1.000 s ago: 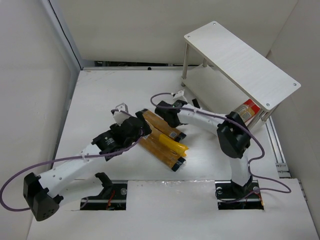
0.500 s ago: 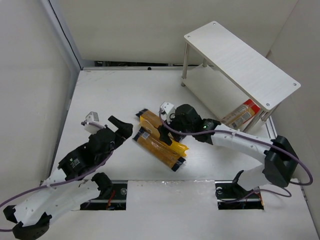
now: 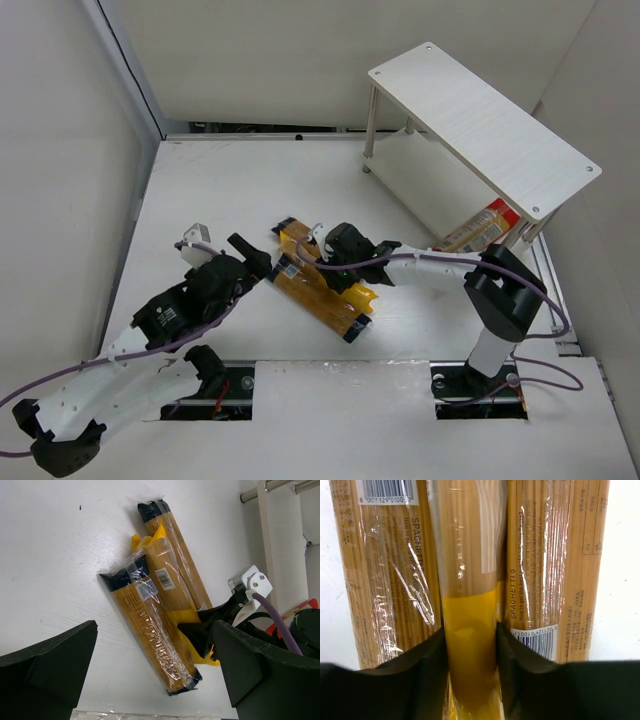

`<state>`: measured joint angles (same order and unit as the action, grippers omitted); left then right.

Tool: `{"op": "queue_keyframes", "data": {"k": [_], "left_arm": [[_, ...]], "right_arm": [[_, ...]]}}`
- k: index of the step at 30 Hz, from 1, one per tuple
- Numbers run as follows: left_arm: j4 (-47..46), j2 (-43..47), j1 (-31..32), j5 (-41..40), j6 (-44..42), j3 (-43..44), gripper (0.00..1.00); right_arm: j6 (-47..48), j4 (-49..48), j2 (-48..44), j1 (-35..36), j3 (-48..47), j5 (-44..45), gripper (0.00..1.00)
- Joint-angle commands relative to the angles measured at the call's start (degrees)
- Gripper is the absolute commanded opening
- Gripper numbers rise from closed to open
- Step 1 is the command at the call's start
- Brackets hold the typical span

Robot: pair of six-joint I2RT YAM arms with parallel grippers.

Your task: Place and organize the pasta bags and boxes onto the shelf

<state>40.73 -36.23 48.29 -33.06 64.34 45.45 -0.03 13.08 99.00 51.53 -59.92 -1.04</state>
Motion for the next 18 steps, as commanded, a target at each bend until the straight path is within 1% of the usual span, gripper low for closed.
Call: {"op": "queue_keyframes", "data": {"k": [1,3,5,6,7,10,12,13,14,16,17,18], "left_arm": [[-1.4,-0.6,-0.1,-0.3,-0.7,-0.5,1.0],[-2.1,-0.6,-0.1,-0.3,-1.2,-0.5,1.0],[-2.6,-1.2,-0.1,-0.3,-1.2,-0.5,1.0],[-2.6,-1.2,-0.1,-0.3,-1.8,-0.5,1.0],[-2.6,-1.2,-0.1,-0.3,-1.8,-0.5,1.0],[-2.6,-1.2,-0.1,-0.3,-1.8,-0.5,1.0],[-2.6,-1.2,-0.1,-0.3,-1.8,-0.5,1.0],[-2.6,-1.2,-0.1,-0.3,-1.8,-0.5,1.0],[-2.6,-1.2,-0.1,-0.3,-1.8,-1.1,1.0],[-2.6,-0.7,-0.1,-0.3,-1.8,-1.1,1.0],[-2.6,-0.7,-0.1,-0.3,-1.8,-1.1,1.0],[-2.6,-0.7,-0.1,-0.3,-1.8,-1.1,1.0]], "right_arm": [[-0.8,-1.0,0.5,1.8,-2.0,1.1,0.4],[-1.3,-1.0,1.0,3.0,-2.0,1.1,0.4],[-1.3,-1.0,1.6,4.1,-2.0,1.6,0.28],[-1.3,-1.0,1.6,4.1,-2.6,1.7,0.16],[-2.4,-1.0,1.6,4.1,-2.6,3.3,0.0],[-3.9,-0.2,-3.0,4.1,-3.6,6.1,0.0],[-4.5,0.3,-8.3,4.1,-4.9,12.7,0.0],[-7.0,2.5,-9.9,4.1,-5.6,16.4,0.0],[-7.9,3.4,-11.4,4.1,-6.3,23.9,0.0],[-10.1,7.0,-14.5,4.1,-8.6,30.3,0.0],[-10.9,7.8,-15.3,4.1,-9.2,36.0,0.0],[-10.9,8.4,-16.0,4.1,-9.2,38.1,0.0]]}}
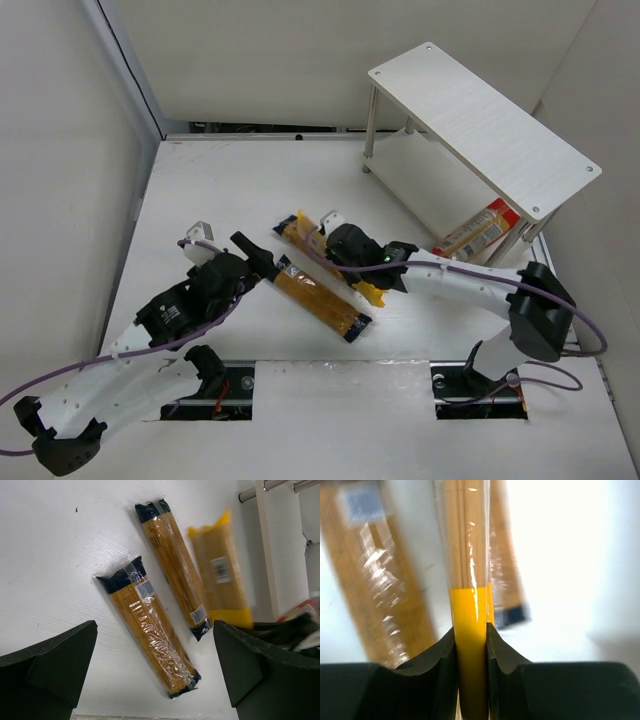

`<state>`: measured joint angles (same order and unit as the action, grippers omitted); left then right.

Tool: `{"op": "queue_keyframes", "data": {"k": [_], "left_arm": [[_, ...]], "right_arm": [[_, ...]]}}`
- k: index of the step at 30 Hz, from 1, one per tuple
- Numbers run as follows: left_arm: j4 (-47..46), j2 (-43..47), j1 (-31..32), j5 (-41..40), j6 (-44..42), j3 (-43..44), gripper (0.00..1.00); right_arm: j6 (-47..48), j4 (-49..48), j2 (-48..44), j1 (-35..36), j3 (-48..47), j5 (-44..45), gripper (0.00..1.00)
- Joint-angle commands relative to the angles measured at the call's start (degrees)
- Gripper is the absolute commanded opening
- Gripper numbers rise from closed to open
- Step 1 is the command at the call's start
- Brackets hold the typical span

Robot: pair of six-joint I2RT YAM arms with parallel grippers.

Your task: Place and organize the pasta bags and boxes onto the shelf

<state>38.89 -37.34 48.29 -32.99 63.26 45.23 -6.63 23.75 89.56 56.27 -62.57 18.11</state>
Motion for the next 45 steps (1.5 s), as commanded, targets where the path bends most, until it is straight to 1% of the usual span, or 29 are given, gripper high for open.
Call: {"op": "queue_keyframes", "data": {"k": [1,2,3,6,7,8,9,11,12,13,14,17,18,21,22,25,26,27,28,29,32,35,38,39,41,42,43,44,45], "left_arm": [[-0.7,0.4,-0.1,-0.4,-0.8,-0.8,1.0],[-0.7,0.4,-0.1,-0.4,-0.8,-0.8,1.0],[-0.7,0.4,-0.1,-0.4,-0.8,-0.8,1.0],[-0.7,-0.1,-0.1,-0.4,-0.8,-0.8,1.0],[-0.7,-0.1,-0.1,-0.4,-0.8,-0.8,1.0],[-0.7,-0.6,-0.1,-0.4,-0.8,-0.3,1.0],[-0.7,-0.6,-0.1,-0.4,-0.8,-0.3,1.0],[-0.2,-0.6,-0.1,-0.9,-0.8,-0.3,1.0],[-0.2,-0.6,-0.1,-0.9,-0.3,-0.3,1.0],[-0.2,-0.6,-0.1,-0.9,-0.2,-0.3,1.0],[-0.2,-0.6,-0.1,-0.9,-0.2,-0.3,1.0],[-0.2,-0.6,-0.1,-1.5,0.3,-0.3,1.0],[0.4,-0.6,-0.1,-1.5,0.3,0.2,1.0],[0.4,-1.2,-0.1,-2.0,0.3,0.7,1.0],[0.4,-1.7,-0.1,-2.0,0.3,0.7,1.0],[-0.3,-2.2,-0.1,-2.0,-1.1,1.3,1.0],[-1.4,-2.7,-0.1,-2.0,-1.1,1.3,1.0],[-1.4,-2.7,-0.1,-2.0,-1.9,1.3,1.0],[-2.0,-3.3,-0.1,-1.5,-1.9,1.3,1.0],[-2.0,-3.4,-0.1,-1.5,-1.9,1.3,1.0],[-1.5,-5.4,-0.1,-1.5,-2.4,2.5,1.0],[-1.5,-5.4,-0.1,-1.5,-2.4,2.5,1.0],[-2.0,-5.4,-0.1,-0.9,-3.0,1.9,1.0],[-2.7,-5.4,-0.1,-0.9,-3.7,1.9,1.0],[-3.5,-5.4,-0.1,0.4,-4.4,1.3,1.0],[-4.0,-4.9,-0.1,0.4,-4.4,0.7,1.0],[-4.0,-4.8,-0.1,1.0,-4.4,0.7,1.0],[-4.0,-4.3,-0.1,1.5,-4.4,0.2,1.0],[-4.0,-3.7,-0.1,1.5,-4.4,-0.3,1.0]], "right_arm": [[-5.1,-1.7,-7.2,-0.6,-7.4,21.8,0.0],[-7.6,0.0,-7.7,-0.6,-8.1,24.6,0.0],[-8.3,0.6,-7.7,-0.6,-8.1,30.3,0.0],[-16.5,5.7,-5.7,-2.9,-9.2,40.9,0.0],[-18.3,7.3,-4.8,-5.1,-10.4,46.7,0.0],[-20.2,10.1,-2.2,-6.6,-13.3,48.6,0.0],[-26.4,17.2,-0.7,-8.2,-15.3,50.1,0.0],[-31.2,22.9,2.3,-13.0,-18.5,54.5,0.0],[-34.7,27.3,5.2,-14.9,-21.6,55.0,0.0],[-36.0,28.9,6.8,-16.5,-23.1,55.0,0.0],[-36.6,29.6,8.2,-19.2,-24.3,55.5,0.0],[-37.3,31.7,13.6,-22.8,-29.0,55.5,0.0],[-37.8,32.2,14.9,-25.2,-30.2,55.5,0.0],[-37.8,32.2,20.2,-29.0,-35.4,53.5,0.0],[-37.8,32.8,22.9,-29.6,-38.8,53.0,0.0],[-37.8,34.3,26.7,-31.1,-43.7,52.4,0.0],[-39.6,35.0,28.7,-31.1,-46.7,51.3,0.0],[-39.6,35.6,29.5,-32.0,-48.1,50.4,0.03],[-39.6,35.6,30.2,-32.8,-49.3,47.8,0.13],[-39.6,35.6,30.8,-32.8,-51.1,46.7,0.35],[-39.6,35.6,31.5,-32.2,-51.1,46.0,0.84],[-37.5,35.1,30.2,-29.6,-49.2,46.0,0.93],[-29.2,29.7,27.3,-25.6,-43.5,42.6,0.93],[-27.0,27.9,26.3,-22.2,-41.5,41.2,0.93],[-16.8,18.7,22.5,-18.1,-34.0,37.5,0.93],[-12.1,14.1,20.9,-14.0,-30.7,32.3,0.93],[-6.3,8.8,17.5,-12.3,-23.9,28.0,0.96],[3.5,-0.9,15.7,-10.8,-20.6,23.5,0.97],[7.2,-5.0,13.8,-9.9,-17.6,12.0,0.97]]}}
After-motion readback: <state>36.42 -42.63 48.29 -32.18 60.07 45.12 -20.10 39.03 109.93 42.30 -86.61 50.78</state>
